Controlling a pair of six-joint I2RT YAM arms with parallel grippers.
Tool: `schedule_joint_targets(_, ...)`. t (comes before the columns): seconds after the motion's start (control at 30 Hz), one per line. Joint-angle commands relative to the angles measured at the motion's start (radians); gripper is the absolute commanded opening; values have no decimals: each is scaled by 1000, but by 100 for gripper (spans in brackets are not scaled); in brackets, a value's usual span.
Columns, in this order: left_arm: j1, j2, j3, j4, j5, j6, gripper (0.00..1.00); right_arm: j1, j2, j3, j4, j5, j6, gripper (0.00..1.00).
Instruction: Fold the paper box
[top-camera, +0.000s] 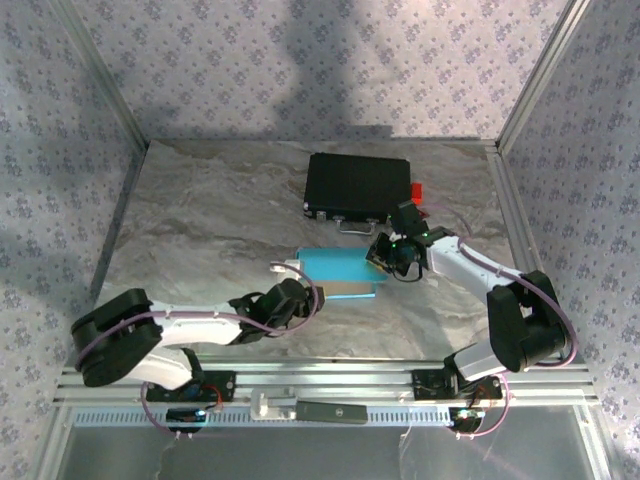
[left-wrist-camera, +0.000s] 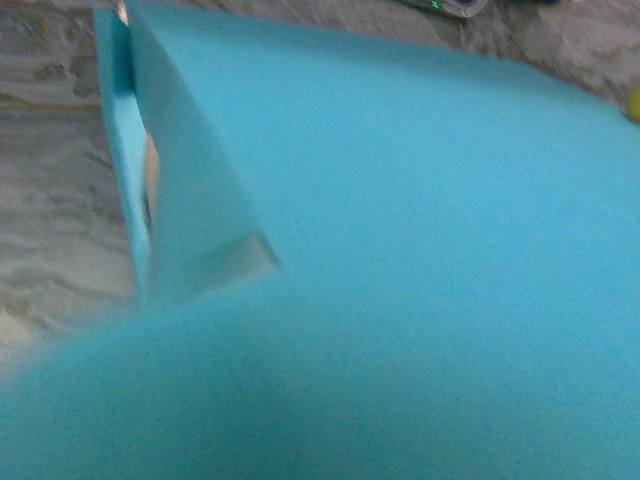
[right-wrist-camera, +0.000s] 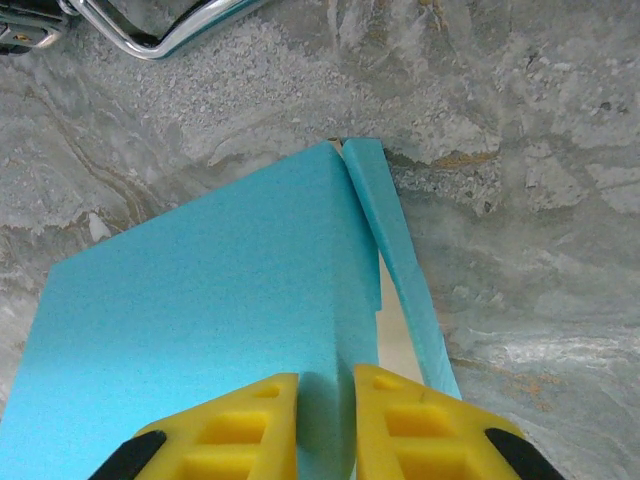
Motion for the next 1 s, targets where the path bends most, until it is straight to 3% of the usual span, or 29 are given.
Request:
schedule_joint_targets(0.0,-16,-62,-17,-129,64,-45,59,8,4,-11,-59,66,-9,18)
schedule_joint_targets(0.33,-42,-290,-59,-274,152,-126,61,41,9,7,-74,118,0,17)
schedule_joint_targets(0.53,-160,-543,114,-612,31,-159,43,47,10,10,-77,137,-1,17)
schedule_joint_targets(0.73,-173,-662,287,-829,-73,-143,38,48,12,14,-82,145,-7,17)
schedule_joint_targets(0.8,-116,-651,352,-917,-105,-101,38,50,13,14,-81,148,-7,17)
schedule_joint_targets(0.83,-46,-635,375,-932,-70,-68,38,50,13,14,-80,148,-8,17)
schedule_joint_targets(0.97,317,-524,328,-733,322,8,35,53,13,14,-81,153,-9,17)
